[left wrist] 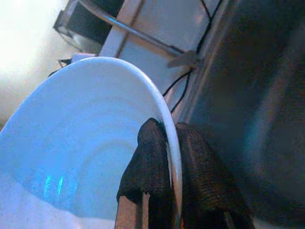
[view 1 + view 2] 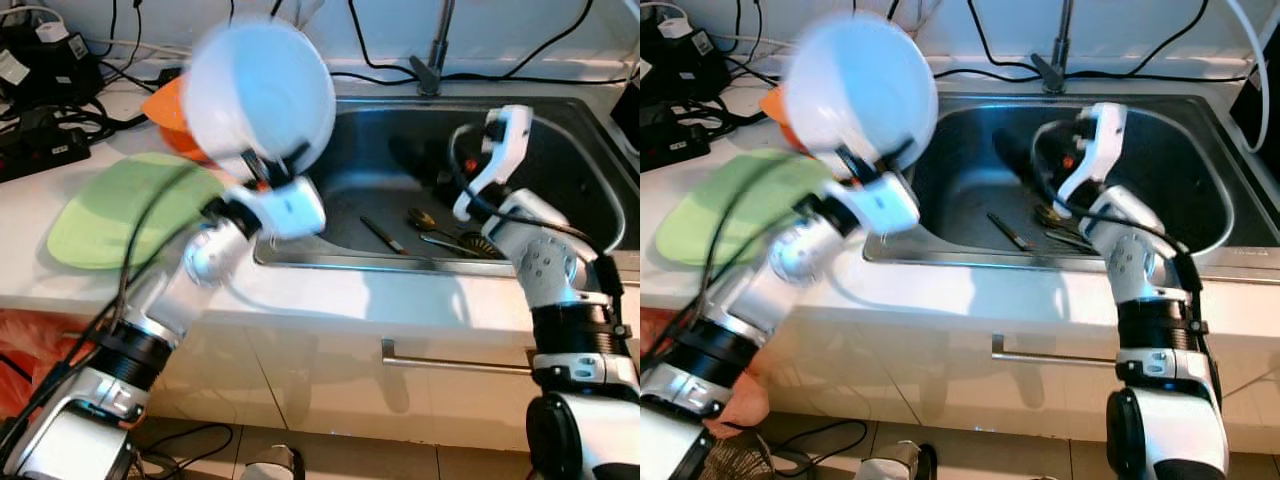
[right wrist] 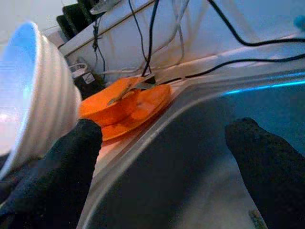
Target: Kitchen organization
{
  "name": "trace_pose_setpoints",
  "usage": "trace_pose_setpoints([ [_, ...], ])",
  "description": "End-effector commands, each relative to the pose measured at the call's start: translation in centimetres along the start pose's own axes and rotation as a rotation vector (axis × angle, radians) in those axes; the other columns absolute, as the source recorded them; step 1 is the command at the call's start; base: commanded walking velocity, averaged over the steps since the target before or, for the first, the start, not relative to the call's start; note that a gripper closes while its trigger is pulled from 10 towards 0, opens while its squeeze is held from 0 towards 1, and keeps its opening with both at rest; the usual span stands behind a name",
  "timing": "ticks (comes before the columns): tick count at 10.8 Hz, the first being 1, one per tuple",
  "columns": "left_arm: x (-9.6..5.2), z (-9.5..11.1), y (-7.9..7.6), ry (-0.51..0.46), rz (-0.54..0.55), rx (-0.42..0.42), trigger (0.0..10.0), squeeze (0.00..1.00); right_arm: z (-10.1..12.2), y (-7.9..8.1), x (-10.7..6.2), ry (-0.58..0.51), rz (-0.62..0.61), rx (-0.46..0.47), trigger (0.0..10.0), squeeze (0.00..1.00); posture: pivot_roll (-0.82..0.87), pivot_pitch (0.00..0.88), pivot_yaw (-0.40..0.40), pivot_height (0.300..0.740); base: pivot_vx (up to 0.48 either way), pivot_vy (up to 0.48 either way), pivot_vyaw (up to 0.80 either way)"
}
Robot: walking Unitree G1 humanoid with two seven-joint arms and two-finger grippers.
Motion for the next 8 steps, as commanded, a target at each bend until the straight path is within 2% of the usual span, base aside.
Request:
trace_pose_setpoints([
  [1,0.0,0.1,-0.4,-0.016,-0.012,0.013,0.0,0.00,0.9,0.4,0.2,-0.013,0.026,0.010,10.0,0.00,0.22,0.068,0.084,0.740,0.000,0.000,0.00],
  [2,0.0,-0.1,-1.5,-0.001,-0.050,0.019,0.0,0.00,1.1,1.0,0.4,-0.007,0.059,0.054,10.0,0.00,0.22,0.070,0.084,0.740,0.000,0.000,0.00],
  [3,0.2,1.4,-1.9,-0.063,-0.048,0.049,0.0,0.00,0.7,1.5,0.8,0.014,0.095,0.116,10.0,0.00,0.22,0.070,0.084,0.740,0.000,0.000,0.00],
  [4,0.2,1.9,-1.9,-0.081,-0.039,0.052,0.0,0.00,0.6,1.7,0.8,0.020,0.106,0.132,10.0,0.00,0.22,0.070,0.084,0.740,0.000,0.000,0.00],
  [6,0.7,4.3,-2.2,-0.165,-0.014,0.054,0.0,0.00,0.2,2.4,1.5,0.049,0.146,0.186,10.0,0.00,0.21,0.071,0.077,0.740,0.000,0.000,0.00],
  [8,1.4,5.3,-2.7,-0.187,-0.019,0.041,0.0,0.00,-0.4,3.1,2.0,0.079,0.179,0.202,10.0,0.00,0.21,0.068,0.074,0.740,0.000,0.000,0.00],
])
Point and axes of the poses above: a point about 5 cm out from each wrist's last joint towards the gripper, its own x axis pointing out of the wrist towards the gripper, its own z axis along the axis of the wrist's last joint, y = z × x, the point moved 6 cm from there along x, pointing out of the wrist towards the gripper, and after that the axes turned 10 degrees about x, right-handed, at the moved point
